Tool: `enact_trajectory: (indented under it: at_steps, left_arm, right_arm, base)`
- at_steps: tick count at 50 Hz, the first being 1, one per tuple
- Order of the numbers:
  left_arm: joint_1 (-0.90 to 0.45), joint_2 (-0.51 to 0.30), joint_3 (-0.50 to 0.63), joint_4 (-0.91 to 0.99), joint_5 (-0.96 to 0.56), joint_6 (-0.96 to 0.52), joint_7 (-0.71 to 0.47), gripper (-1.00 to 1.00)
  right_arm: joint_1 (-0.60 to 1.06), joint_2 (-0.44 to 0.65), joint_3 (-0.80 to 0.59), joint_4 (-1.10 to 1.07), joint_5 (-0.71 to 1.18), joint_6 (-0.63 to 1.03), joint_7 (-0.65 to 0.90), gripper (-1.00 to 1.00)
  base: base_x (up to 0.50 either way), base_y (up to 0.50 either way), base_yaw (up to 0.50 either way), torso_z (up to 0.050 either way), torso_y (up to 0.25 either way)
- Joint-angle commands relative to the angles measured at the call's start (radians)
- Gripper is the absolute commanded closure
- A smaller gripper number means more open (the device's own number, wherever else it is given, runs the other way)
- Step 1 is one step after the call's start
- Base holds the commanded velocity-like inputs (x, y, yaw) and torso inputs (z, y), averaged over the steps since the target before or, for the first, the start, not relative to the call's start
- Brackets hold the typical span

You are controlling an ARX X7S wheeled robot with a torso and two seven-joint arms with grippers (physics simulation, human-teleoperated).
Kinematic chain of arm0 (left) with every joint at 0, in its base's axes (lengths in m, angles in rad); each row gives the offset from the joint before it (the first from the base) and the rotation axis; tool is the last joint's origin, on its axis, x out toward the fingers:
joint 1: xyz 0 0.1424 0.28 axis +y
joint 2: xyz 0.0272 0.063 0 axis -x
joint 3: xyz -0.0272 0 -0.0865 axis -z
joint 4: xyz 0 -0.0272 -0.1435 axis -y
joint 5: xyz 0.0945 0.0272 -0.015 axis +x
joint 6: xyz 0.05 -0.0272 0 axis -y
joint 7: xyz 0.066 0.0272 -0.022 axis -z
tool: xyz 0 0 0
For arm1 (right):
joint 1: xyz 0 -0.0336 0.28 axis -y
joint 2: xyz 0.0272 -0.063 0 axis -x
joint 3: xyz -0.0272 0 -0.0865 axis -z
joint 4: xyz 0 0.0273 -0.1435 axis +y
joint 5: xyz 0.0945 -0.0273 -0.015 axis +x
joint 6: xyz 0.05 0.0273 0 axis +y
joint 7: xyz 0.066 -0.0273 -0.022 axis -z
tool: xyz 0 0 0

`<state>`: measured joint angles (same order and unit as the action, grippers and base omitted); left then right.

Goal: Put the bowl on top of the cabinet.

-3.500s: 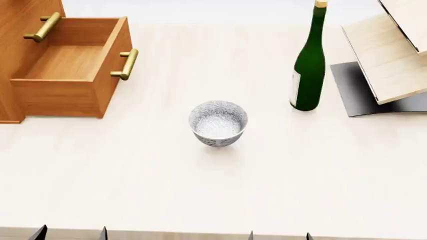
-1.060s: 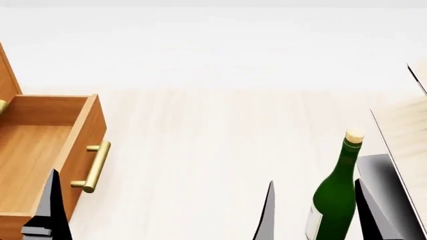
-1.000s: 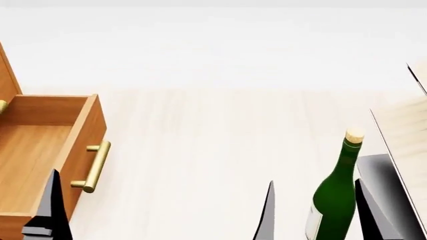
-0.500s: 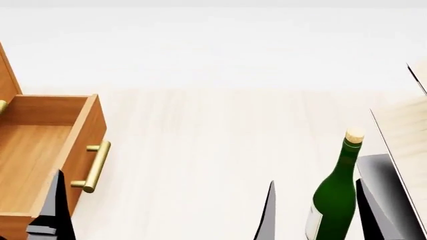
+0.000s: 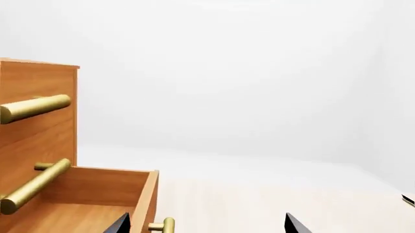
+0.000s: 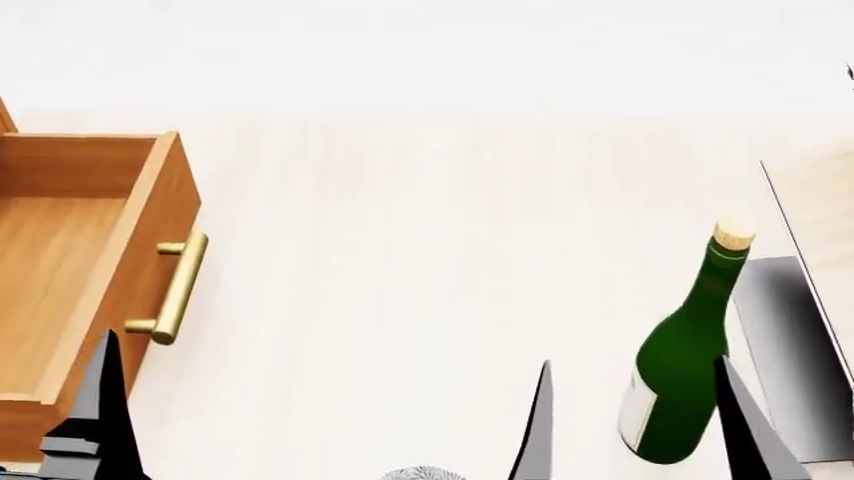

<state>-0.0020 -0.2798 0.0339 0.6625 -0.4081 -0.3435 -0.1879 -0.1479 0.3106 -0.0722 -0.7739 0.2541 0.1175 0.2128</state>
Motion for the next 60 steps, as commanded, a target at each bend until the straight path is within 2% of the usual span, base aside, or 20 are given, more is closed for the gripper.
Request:
enact_trajectory:
  at_steps: [1, 36, 43, 47, 50, 51, 53, 55, 60]
  left_arm:
    - [0.003, -0.006, -0.001, 0.001, -0.006, 0.008, -0.003, -1.00]
    - [0.005, -0.029, 0.029, 0.004, -0.008, 0.029, 0.008, -1.00]
    - [-0.035, -0.034, 0.030, 0.013, -0.028, -0.032, -0.019, -1.00]
    - [-0.109, -0.047, 0.009, 0.037, -0.105, -0.131, -0.040, -1.00]
    - [-0.110, -0.048, 0.009, 0.038, -0.106, -0.131, -0.041, -1.00]
    - [-0.220, -0.070, 0.019, 0.078, -0.162, -0.246, -0.064, -1.00]
    - [-0.311, -0.078, 0.006, 0.090, -0.240, -0.336, -0.082, -1.00]
    - [-0.362, -0.089, 0.016, 0.087, -0.262, -0.361, -0.067, -1.00]
    - [-0.529, -0.133, 0.120, 0.027, -0.304, -0.493, 0.001, -1.00]
  right_arm:
    - [0.004, 0.007, 0.012, -0.002, 0.016, 0.001, 0.013, -1.00]
    - [0.020, 0.027, 0.066, -0.019, 0.057, 0.016, 0.057, -1.00]
    - [0.020, 0.032, 0.070, -0.019, 0.065, 0.017, 0.060, -1.00]
    - [0.019, 0.034, 0.072, -0.020, 0.067, 0.017, 0.063, -1.00]
    - [0.019, 0.035, 0.072, -0.020, 0.067, 0.017, 0.064, -1.00]
    - [0.020, 0.035, 0.070, -0.017, 0.066, 0.015, 0.063, -1.00]
    - [0.021, 0.035, 0.068, -0.015, 0.064, 0.014, 0.064, -1.00]
    - [0.023, 0.036, 0.067, -0.012, 0.064, 0.013, 0.063, -1.00]
    - [0.022, 0.037, 0.058, -0.010, 0.056, 0.010, 0.064, -1.00]
  base:
    - [0.00, 0.00, 0.00, 0.000, -0.250]
    - [0.00, 0.00, 0.00, 0.000, -0.250]
    - [0.00, 0.00, 0.00, 0.000, -0.152]
    - [0.00, 0.00, 0.00, 0.000, 0.000]
    - [0.00, 0.00, 0.00, 0.000, 0.000]
    - [0.00, 0.00, 0.00, 0.000, 0.000]
    - [0.00, 0.00, 0.00, 0.000, 0.000]
    - [0.00, 0.00, 0.00, 0.000, 0.000]
    - [0.00, 0.00, 0.00, 0.000, 0.000]
